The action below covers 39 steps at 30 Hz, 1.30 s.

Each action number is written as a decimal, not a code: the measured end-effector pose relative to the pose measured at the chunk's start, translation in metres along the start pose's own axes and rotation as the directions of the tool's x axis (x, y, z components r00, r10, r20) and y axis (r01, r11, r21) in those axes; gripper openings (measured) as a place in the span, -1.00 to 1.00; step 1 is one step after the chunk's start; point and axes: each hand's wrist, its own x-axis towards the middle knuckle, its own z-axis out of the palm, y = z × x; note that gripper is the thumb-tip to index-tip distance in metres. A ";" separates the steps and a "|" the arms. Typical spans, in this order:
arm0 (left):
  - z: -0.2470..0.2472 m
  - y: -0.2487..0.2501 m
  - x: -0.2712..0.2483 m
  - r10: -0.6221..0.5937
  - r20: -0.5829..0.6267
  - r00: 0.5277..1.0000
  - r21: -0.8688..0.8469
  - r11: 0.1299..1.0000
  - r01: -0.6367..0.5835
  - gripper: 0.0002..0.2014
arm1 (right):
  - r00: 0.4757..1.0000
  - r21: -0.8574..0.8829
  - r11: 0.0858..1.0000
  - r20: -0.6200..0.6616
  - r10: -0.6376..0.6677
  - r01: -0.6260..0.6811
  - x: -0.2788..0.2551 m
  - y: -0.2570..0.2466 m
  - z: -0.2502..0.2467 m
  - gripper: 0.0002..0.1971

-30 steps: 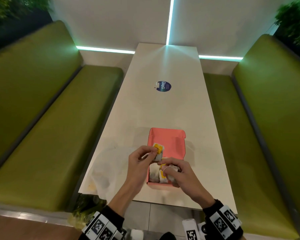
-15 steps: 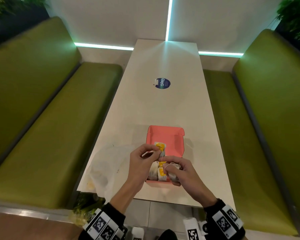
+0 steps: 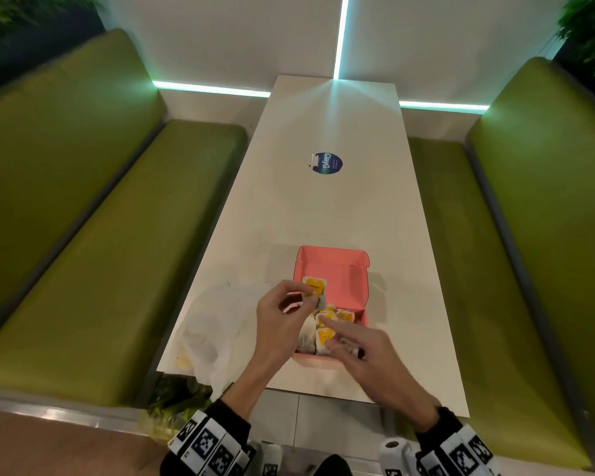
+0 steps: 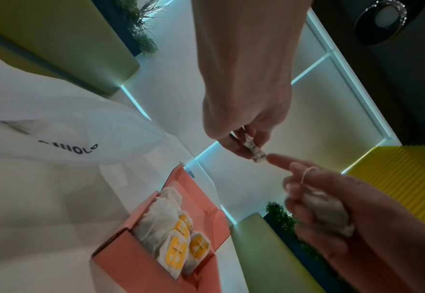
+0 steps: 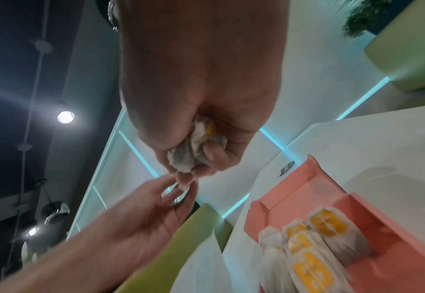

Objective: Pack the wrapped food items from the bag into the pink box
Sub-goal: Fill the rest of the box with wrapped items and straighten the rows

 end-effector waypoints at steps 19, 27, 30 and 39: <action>0.002 -0.039 -0.018 -0.090 0.383 0.919 0.208 0.978 0.009 -0.94 | 0.993 -0.324 0.944 0.074 0.092 -0.063 0.038 -0.012 -0.038 -0.88; 0.001 -0.056 -0.024 -0.100 0.411 0.906 0.491 0.862 -0.128 -0.71 | 0.972 -0.576 0.804 0.067 0.226 -0.147 0.032 0.003 -0.049 -0.91; 0.004 -0.069 -0.026 -0.084 0.514 0.854 0.679 0.648 -0.345 -0.66 | 0.934 -0.693 0.696 0.091 0.346 -0.190 0.034 0.023 -0.049 -0.91; 0.027 -0.082 -0.033 -0.256 0.636 0.728 0.767 0.314 -0.560 -0.57 | 0.860 -0.775 0.603 0.163 0.483 -0.191 0.062 0.062 -0.021 -0.85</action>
